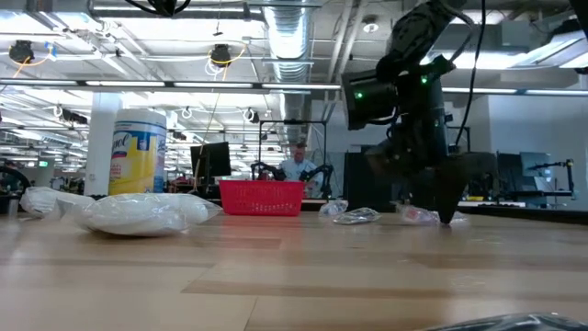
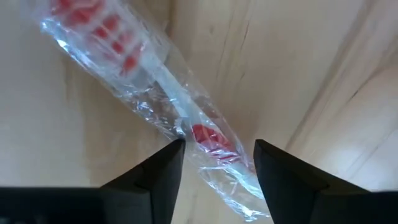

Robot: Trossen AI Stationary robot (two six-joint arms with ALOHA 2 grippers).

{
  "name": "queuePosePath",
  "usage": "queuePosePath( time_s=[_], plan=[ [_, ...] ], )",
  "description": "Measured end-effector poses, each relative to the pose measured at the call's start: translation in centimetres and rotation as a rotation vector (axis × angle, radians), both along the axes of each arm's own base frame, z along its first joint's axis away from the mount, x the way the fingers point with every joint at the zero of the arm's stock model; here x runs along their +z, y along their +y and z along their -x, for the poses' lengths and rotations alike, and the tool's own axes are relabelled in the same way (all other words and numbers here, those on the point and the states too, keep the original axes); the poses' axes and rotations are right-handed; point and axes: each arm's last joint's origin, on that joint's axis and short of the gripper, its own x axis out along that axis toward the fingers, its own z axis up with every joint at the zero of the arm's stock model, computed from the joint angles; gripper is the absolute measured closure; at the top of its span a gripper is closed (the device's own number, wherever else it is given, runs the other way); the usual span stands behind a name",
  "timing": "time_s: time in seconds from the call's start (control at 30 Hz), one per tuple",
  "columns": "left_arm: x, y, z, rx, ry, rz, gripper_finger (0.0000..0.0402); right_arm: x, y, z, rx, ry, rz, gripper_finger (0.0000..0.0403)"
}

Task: Pick & Place Travel size toiletries
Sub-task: Put the red toothbrush into the green basket

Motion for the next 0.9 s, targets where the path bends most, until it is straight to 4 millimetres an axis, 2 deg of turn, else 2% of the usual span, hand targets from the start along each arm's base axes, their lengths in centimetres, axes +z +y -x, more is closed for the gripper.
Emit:
queuePosePath(
  time_s=[0.17,0.37,0.43,0.5,0.6,0.7,0.9],
  plan=[
    [0.0,0.0,0.0,0.000,0.002,0.001,0.0247,-0.1,0.2,0.3,-0.201,-0.007,-0.009,0.0267],
    [-0.1,0.0,0.0,0.003,0.008,0.022,0.0247,0.0,0.9,0.3,-0.336,-0.012,-0.009,0.0374],
    [0.0,0.0,0.1,0.004,0.008,0.028,0.0247,0.3,1.2,0.3,-0.364,-0.024,-0.002,0.0389],
    [0.0,0.0,0.1,0.004,0.008,0.029,0.0247,0.7,1.6,0.1,-0.408,-0.051,-0.009,0.0382],
    [0.1,0.0,0.2,-0.001,0.001,0.032,0.0247,2.4,2.2,-0.1,-0.449,-0.140,-0.013,0.0378],
    [0.2,-0.1,0.4,-0.007,-0.005,0.034,0.0247,4.5,2.7,-0.1,-0.494,-0.264,-0.004,0.0393],
    [0.6,-0.8,1.3,-0.060,-0.026,0.045,0.0247,10.0,3.8,0.8,-0.563,-0.587,-0.028,0.0388]
  ],
)
